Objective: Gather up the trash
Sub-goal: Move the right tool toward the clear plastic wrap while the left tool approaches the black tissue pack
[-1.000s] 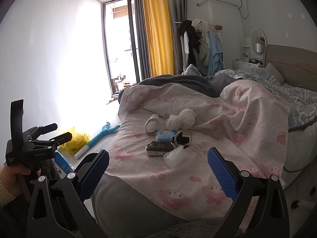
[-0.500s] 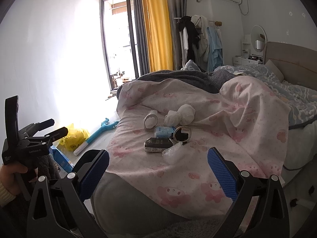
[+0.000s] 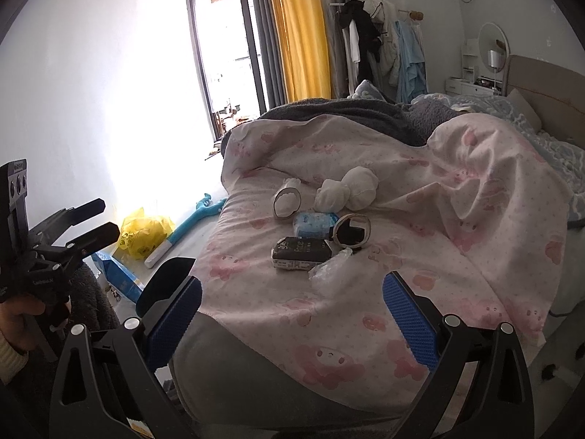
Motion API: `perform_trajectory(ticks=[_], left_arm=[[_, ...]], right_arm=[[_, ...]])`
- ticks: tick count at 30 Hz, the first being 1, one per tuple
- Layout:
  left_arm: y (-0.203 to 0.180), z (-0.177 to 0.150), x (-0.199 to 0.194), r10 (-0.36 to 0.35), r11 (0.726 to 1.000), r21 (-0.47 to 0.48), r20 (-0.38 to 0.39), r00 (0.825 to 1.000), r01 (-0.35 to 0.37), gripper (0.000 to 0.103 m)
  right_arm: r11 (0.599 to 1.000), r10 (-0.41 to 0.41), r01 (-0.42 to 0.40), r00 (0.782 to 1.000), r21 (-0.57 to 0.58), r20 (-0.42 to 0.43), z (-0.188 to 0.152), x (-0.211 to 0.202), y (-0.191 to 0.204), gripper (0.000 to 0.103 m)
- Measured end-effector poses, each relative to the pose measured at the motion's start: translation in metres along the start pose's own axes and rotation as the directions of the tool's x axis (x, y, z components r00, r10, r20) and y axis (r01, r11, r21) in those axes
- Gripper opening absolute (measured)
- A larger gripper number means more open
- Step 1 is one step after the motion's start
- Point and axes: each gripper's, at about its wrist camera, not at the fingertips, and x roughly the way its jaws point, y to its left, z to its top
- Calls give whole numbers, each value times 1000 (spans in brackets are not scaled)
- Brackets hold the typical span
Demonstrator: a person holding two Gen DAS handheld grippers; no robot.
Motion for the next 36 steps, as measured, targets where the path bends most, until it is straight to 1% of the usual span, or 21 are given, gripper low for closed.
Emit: perform_trajectory(ticks=[4, 8, 14, 16, 19, 21, 23, 24, 27, 31, 36], left_arm=[[1, 1, 20, -40, 999, -18, -52, 998, 39, 100], [0, 1, 41, -72, 997, -46, -102, 992, 68, 100], [-8, 0, 62, -101, 995, -22, -139, 985, 99, 100], [-7, -1, 70, -113, 994, -27, -153, 982, 110, 100], [-7, 0, 81, -151, 988, -45, -172, 973, 145, 99], [-8, 0, 87, -172, 985, -45, -181, 968, 167, 99], [-10, 0, 92, -203, 979, -42, -185, 962, 199, 99], [-12, -1, 95, -215, 977, -37, -188, 958, 211, 99], [-19, -1, 104, -218, 976, -17, -200, 955, 219, 99], [-23, -3, 117, -237, 971, -36, -220, 946, 235, 99], [-26, -6, 132, -238, 971, -37, -244, 940, 236, 98]], right_arm=[[1000, 15, -15, 999, 0, -32, 3, 15, -3, 100], [999, 1, -5, 997, -50, -83, 4, 37, 0, 100], [998, 15, -22, 994, -67, -113, 4, 54, -11, 99], [997, 29, -36, 993, -63, -117, 4, 59, -16, 97], [996, 49, -58, 990, -66, -130, 5, 68, -22, 90], [995, 49, -60, 988, -75, -146, 5, 77, -25, 84], [994, 56, -71, 985, -86, -166, 4, 86, -28, 81], [993, 59, -76, 983, -95, -176, 4, 92, -29, 80], [990, 61, -85, 978, -115, -200, 3, 107, -33, 77], [989, 84, -107, 974, -101, -210, 3, 120, -43, 76], [987, 98, -125, 969, -105, -226, 3, 132, -53, 73]])
